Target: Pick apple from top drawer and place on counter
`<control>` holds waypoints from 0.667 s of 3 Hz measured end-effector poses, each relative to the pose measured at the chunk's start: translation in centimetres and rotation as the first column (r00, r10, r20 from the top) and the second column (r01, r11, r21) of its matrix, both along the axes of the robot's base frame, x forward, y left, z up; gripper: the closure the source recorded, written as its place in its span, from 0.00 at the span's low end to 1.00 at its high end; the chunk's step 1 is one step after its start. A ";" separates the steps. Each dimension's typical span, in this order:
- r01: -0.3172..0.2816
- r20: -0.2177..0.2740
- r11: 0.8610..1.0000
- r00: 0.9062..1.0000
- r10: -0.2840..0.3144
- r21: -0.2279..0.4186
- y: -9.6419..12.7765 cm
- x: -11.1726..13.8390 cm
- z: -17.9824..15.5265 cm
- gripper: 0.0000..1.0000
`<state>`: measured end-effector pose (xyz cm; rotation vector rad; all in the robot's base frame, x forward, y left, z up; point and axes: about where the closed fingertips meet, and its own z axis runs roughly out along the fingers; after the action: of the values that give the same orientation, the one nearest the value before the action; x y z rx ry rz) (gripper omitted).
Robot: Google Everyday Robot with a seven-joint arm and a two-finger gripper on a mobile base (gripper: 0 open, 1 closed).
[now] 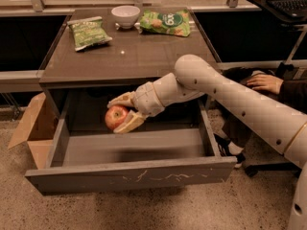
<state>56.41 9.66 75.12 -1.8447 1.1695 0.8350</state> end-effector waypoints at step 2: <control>-0.009 0.038 1.000 0.999 0.009 -0.010 -0.1 -0.7 2.2 1.00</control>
Offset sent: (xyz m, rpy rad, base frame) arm -0.0110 -0.0073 0.0572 -0.0210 -0.1032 -0.0010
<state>55.70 9.60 77.32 -1.8671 1.1440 0.7976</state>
